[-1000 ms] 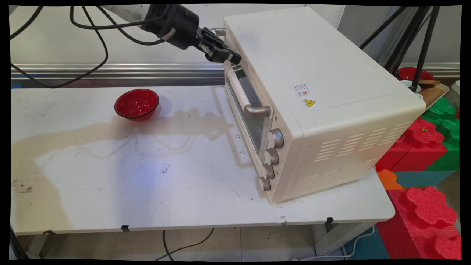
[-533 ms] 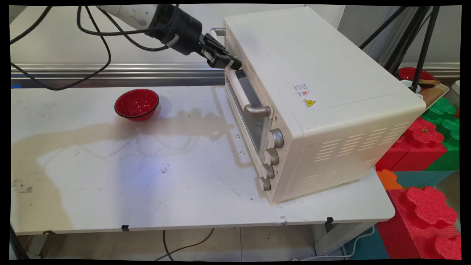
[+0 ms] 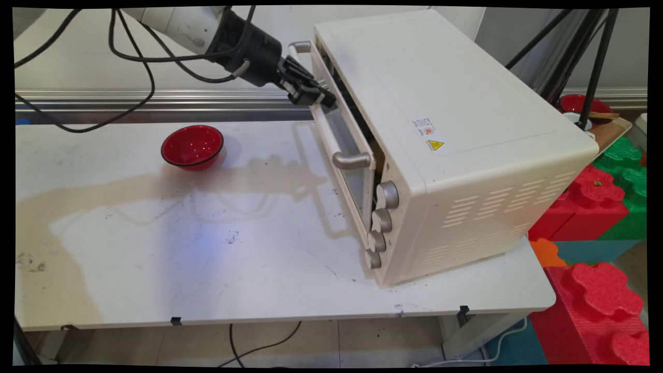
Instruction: Open the oven
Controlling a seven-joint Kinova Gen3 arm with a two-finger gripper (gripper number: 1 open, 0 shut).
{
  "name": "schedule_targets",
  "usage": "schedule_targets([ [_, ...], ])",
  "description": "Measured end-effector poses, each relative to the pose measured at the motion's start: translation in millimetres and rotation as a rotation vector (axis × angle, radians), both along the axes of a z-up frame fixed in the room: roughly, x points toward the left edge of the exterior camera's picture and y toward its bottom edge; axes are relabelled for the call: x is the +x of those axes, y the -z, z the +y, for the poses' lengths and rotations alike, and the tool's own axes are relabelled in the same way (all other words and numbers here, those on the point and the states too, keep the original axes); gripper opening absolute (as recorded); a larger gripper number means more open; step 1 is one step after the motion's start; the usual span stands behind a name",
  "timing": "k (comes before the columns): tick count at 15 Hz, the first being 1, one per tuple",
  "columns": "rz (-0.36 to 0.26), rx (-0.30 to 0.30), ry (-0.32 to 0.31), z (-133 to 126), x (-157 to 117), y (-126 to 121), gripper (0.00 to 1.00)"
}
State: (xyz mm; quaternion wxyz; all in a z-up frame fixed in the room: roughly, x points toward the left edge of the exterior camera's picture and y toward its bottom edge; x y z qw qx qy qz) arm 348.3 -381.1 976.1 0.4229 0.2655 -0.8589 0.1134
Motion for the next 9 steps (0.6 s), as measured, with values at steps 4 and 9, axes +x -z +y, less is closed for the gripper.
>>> schedule_targets([
  [4, -0.012, 0.012, -0.007, 11.0, 16.0, 1.5, 0.0],
  [9, -0.031, 0.031, -0.006, 25.3, 37.0, 7.3, 0.0],
])
